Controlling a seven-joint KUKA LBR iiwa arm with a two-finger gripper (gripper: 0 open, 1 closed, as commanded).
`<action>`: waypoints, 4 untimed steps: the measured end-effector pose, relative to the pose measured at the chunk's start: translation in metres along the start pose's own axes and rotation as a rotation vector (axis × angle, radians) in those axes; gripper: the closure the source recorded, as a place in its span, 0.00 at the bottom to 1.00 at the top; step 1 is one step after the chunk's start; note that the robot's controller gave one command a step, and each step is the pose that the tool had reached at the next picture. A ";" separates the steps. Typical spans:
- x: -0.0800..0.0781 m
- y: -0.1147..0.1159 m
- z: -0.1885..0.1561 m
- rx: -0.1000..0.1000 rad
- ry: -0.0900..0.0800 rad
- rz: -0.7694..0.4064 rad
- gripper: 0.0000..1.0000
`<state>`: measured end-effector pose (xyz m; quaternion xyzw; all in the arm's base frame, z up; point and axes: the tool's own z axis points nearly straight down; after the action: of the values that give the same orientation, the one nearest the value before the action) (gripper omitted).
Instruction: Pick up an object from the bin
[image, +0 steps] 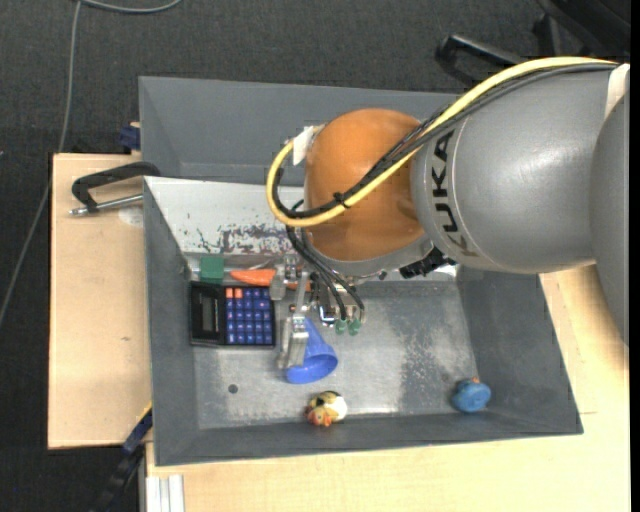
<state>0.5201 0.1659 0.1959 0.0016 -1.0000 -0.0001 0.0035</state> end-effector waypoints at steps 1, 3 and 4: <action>-0.002 -0.001 -0.004 -0.002 -0.009 0.002 0.00; 0.005 -0.049 0.070 0.001 -0.009 -0.116 0.00; 0.023 -0.064 0.106 -0.005 -0.013 -0.079 0.00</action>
Offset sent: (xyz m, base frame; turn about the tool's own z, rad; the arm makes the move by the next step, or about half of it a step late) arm -0.0150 -0.0590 -0.0548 -0.0508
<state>0.4969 0.1023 0.0897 0.0412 -0.9991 -0.0028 -0.0029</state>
